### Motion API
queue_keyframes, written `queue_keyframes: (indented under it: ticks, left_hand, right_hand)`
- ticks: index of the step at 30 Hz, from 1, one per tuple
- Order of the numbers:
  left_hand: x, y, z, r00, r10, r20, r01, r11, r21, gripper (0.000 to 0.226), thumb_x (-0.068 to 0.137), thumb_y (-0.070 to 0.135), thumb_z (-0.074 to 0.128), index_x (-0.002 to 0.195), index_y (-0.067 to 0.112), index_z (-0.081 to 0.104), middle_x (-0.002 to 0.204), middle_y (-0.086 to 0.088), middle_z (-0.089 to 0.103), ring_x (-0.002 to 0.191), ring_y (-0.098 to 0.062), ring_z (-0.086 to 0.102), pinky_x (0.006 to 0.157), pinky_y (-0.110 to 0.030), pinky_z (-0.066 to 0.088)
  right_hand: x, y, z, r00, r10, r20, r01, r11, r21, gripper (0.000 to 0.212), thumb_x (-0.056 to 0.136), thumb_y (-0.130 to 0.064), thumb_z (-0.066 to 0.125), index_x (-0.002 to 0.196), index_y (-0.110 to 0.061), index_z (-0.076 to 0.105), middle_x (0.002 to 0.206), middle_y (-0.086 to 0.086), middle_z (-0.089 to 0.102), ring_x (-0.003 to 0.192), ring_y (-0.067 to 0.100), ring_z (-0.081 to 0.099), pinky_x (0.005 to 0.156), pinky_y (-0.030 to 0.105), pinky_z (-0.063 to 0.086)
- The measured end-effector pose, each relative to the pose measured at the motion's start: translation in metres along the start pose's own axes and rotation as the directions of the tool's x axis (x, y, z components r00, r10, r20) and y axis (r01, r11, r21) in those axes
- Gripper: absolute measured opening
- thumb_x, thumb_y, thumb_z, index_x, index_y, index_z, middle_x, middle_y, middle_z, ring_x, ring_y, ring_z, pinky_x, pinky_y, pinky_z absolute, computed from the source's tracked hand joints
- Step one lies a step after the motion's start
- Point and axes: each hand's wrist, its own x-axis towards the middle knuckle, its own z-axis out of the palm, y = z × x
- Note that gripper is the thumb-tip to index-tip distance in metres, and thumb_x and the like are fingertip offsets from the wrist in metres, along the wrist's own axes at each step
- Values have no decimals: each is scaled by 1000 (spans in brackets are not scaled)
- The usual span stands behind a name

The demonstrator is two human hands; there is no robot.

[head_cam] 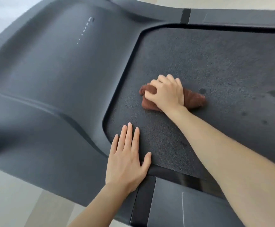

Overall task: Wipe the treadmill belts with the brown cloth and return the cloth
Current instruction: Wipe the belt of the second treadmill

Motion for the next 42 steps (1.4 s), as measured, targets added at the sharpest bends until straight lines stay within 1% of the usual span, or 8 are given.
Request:
queue_keyframes:
  ticks: [5, 13, 17, 21, 25, 29, 33, 42]
  left_hand:
    - [-1, 1, -2, 1000, 0, 25, 1, 999, -33, 73, 87, 53, 26, 147, 12, 25, 155, -9, 14, 144, -22, 9, 117, -40, 10]
    - [-1, 0, -2, 1000, -13, 25, 13, 1000, -26, 74, 87, 55, 23, 147, 13, 26, 155, -9, 16, 144, -22, 10, 117, -40, 13]
    - [-2, 1, -9, 998, 28, 49, -28, 1000, 8, 76, 86, 56, 15, 149, 13, 15, 157, -8, 5, 145, -20, -2, 118, -37, 0]
    - [-19, -57, -27, 959, 261, 107, -272, 956, 105, 62, 88, 51, 34, 142, 19, 39, 150, 1, 33, 140, -22, 28, 115, -50, 13]
    - [-17, -95, -39, 948, 299, 109, -315, 932, 177, 56, 89, 51, 36, 139, 26, 44, 148, 5, 37, 141, -20, 25, 114, -50, 16]
    - [-19, -91, -36, 957, 281, 67, -288, 947, 142, 57, 88, 49, 38, 137, 22, 47, 147, 3, 38, 141, -17, 25, 115, -47, 17]
    - [-19, -94, -35, 969, 246, 11, -245, 963, 111, 64, 86, 47, 41, 140, 13, 42, 150, -5, 34, 141, -19, 24, 115, -45, 17]
    - [-20, -91, -39, 987, 157, -28, -153, 980, 124, 67, 85, 47, 37, 137, 6, 44, 143, -10, 44, 137, -24, 35, 115, -45, 17]
  right_hand:
    - [53, 7, 16, 997, 68, 26, -67, 997, -50, 38, 87, -52, 49, 108, -24, 64, 109, 4, 59, 104, 28, 49, 84, 38, 33]
    - [-59, 4, -34, 977, -133, 167, 139, 990, -25, 63, 73, -77, 41, 104, -27, 64, 97, 3, 57, 87, 28, 54, 77, 40, 43]
    - [-101, 7, -45, 972, -212, 100, 215, 977, -18, 50, 77, -66, 50, 96, -24, 69, 86, 4, 59, 76, 28, 54, 66, 41, 45]
    - [-80, 7, -29, 971, -239, -4, 238, 968, -78, 36, 78, -52, 61, 82, -17, 70, 75, 5, 58, 70, 29, 54, 62, 39, 44]
    - [-64, 12, -13, 935, -333, -122, 321, 941, -105, 32, 80, -49, 58, 76, -19, 68, 71, 5, 56, 66, 28, 53, 60, 37, 40]
    - [7, -4, 6, 993, -65, -98, 52, 990, -128, 38, 85, -51, 53, 93, -17, 68, 92, 11, 61, 86, 32, 55, 76, 41, 38]
    - [40, -34, 16, 962, 270, -27, -271, 960, -68, 42, 88, -50, 49, 112, -18, 64, 111, 11, 60, 101, 35, 55, 87, 40, 35]
    - [-157, -61, -44, 971, -220, 97, 210, 972, 106, 31, 77, -48, 55, 77, -22, 70, 68, 3, 55, 59, 26, 53, 57, 35, 44]
